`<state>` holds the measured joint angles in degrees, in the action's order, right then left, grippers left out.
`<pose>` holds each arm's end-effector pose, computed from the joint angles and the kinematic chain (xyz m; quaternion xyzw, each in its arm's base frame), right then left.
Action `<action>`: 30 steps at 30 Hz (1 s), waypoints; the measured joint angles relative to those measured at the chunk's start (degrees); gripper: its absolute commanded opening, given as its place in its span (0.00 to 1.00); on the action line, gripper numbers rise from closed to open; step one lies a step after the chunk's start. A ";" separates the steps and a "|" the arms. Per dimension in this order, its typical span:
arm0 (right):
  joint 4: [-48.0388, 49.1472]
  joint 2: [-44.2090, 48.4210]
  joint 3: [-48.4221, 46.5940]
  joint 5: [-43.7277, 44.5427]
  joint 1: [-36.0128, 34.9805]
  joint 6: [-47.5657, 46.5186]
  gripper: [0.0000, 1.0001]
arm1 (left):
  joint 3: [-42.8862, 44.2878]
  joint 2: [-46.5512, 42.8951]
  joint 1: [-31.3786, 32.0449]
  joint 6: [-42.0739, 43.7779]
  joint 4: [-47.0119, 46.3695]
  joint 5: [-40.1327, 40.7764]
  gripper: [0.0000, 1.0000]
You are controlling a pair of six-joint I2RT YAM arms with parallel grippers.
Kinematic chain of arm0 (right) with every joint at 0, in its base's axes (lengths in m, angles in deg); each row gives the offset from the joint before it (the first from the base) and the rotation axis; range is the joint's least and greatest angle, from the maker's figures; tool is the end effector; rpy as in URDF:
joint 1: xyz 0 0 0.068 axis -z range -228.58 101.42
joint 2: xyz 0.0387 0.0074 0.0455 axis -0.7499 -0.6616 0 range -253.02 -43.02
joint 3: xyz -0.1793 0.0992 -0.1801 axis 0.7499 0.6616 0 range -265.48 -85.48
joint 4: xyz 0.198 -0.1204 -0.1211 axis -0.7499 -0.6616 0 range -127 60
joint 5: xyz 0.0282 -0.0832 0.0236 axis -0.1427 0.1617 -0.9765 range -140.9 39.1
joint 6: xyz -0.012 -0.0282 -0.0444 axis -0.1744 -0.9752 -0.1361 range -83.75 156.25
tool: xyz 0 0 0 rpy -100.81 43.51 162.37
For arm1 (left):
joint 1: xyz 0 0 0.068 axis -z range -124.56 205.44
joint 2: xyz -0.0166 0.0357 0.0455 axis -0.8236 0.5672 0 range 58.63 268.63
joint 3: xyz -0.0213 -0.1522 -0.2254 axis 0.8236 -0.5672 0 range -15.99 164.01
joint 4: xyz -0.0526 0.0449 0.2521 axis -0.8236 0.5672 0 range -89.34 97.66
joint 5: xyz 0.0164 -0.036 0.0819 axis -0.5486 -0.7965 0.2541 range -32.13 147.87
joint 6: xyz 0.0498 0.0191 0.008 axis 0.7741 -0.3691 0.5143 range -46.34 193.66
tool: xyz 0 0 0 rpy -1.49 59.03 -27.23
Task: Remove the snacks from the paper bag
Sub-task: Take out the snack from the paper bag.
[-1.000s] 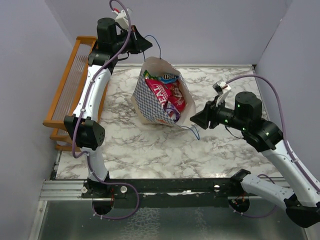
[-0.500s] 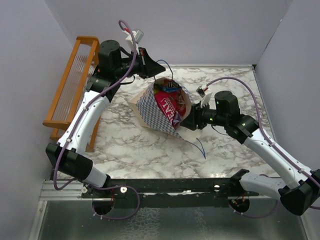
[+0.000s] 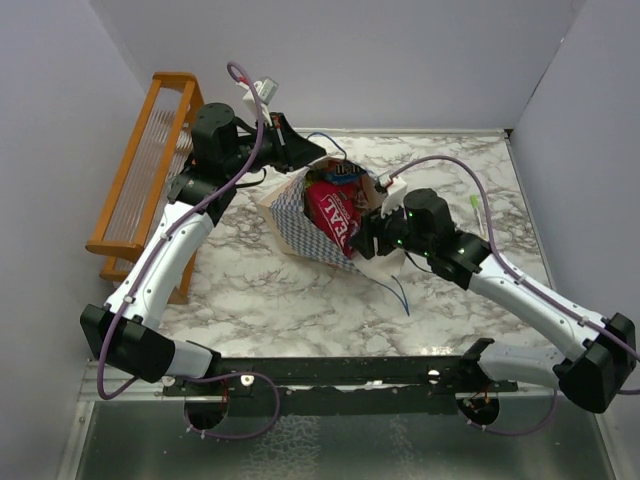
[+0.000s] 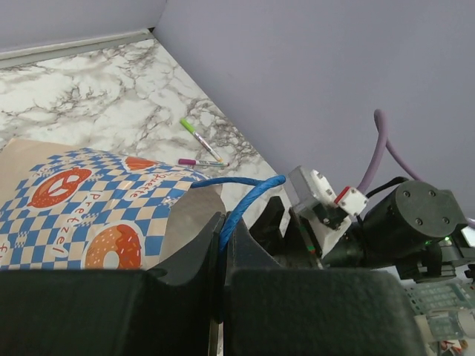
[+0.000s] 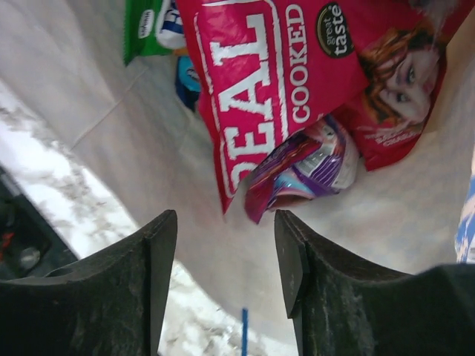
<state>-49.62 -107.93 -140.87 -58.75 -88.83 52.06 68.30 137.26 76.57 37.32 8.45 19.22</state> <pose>0.1916 0.1686 0.3180 -0.2160 0.8334 0.2896 0.4183 0.2789 -0.1316 0.4524 0.1376 0.7039 -0.5238 0.4596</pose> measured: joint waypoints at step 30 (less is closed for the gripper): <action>18.38 -26.10 -10.99 9.79 -4.07 -12.11 0.30 | 0.35 0.00 1.51 -0.63 3.93 2.29 0.00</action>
<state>-31.23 -134.02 -151.87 -48.96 -92.89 39.95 68.65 137.26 78.08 36.68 12.38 21.51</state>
